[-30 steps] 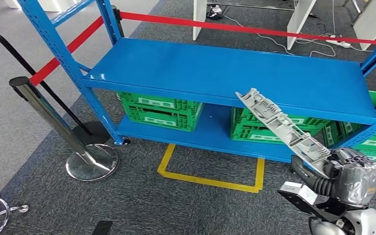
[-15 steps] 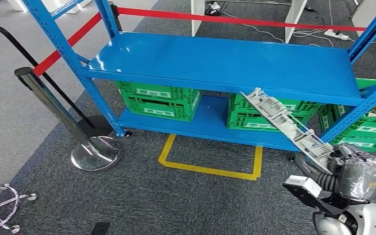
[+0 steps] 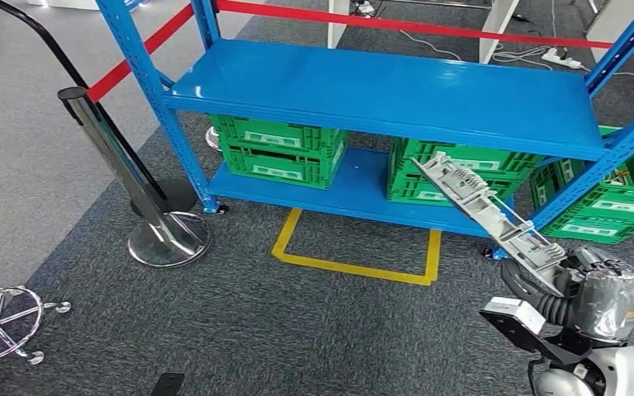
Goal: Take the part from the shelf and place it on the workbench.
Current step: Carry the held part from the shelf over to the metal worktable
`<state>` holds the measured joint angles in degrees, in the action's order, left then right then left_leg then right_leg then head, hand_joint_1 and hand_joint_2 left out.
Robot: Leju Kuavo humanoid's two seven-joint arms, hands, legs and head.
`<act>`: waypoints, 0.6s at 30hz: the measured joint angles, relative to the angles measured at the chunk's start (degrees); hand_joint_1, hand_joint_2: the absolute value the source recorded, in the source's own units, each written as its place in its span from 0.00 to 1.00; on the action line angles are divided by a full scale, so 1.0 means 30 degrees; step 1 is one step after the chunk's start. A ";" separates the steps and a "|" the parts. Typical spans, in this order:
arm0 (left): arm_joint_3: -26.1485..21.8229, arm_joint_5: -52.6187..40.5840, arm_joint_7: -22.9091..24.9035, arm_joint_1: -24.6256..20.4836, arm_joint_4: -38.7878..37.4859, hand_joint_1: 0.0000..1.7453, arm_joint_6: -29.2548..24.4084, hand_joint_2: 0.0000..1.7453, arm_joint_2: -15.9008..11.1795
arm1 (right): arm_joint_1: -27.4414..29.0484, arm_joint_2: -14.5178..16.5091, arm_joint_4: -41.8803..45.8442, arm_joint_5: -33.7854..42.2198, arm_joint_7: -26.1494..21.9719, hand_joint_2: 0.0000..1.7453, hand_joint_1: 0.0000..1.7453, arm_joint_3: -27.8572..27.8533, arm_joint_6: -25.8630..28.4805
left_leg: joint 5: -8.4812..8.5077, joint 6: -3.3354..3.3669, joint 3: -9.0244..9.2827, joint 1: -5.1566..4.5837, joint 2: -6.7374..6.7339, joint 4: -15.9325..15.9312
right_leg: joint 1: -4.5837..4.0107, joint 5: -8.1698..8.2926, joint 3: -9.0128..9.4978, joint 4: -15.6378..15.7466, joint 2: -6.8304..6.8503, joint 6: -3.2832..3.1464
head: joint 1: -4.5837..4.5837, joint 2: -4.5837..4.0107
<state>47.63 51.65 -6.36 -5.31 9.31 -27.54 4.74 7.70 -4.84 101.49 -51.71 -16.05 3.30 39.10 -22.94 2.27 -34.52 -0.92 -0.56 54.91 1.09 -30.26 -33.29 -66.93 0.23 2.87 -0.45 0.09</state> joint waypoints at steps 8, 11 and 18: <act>0.0002 0.0000 -0.0007 0.0063 -0.0035 0.00 -0.0008 1.00 -0.0082 | -0.0285 -0.0025 -0.0097 0.0035 0.0013 1.00 1.00 0.0008 -0.0006 | -0.0695 -0.0831 -0.1241 0.0038 0.0072 0.1547 | -0.0005 0.0224 0.1855 0.3943 0.0124 -0.0907 | 0.0071 0.0000; 0.0005 0.0000 -0.0007 0.0063 -0.0036 0.00 -0.0007 1.00 -0.0087 | -0.0309 -0.0025 -0.0135 0.0035 0.0022 1.00 1.00 0.0008 -0.0013 | -0.3295 -0.1171 -0.1946 0.0244 0.0089 0.5084 | -0.0007 0.0937 0.1128 0.3858 0.0137 -0.1005 | 0.0208 0.0000; 0.0007 0.0000 -0.0033 -0.0040 -0.0036 0.00 -0.0007 1.00 -0.0116 | -0.0317 -0.0025 -0.0191 0.0031 0.0015 1.00 1.00 0.0008 -0.0015 | -0.2208 -0.0826 0.2439 0.0273 0.0155 0.0637 | -0.0041 0.2090 -0.0548 0.3351 0.0135 -0.0484 | 0.0202 0.0000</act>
<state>47.65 51.65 -6.46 -5.43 9.20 -27.56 4.39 6.75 -4.92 100.91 -51.61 -16.00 3.32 39.06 -29.57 -0.21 -27.21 -0.10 -0.10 56.82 0.97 -23.99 -34.93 -56.87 0.64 1.42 0.15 0.09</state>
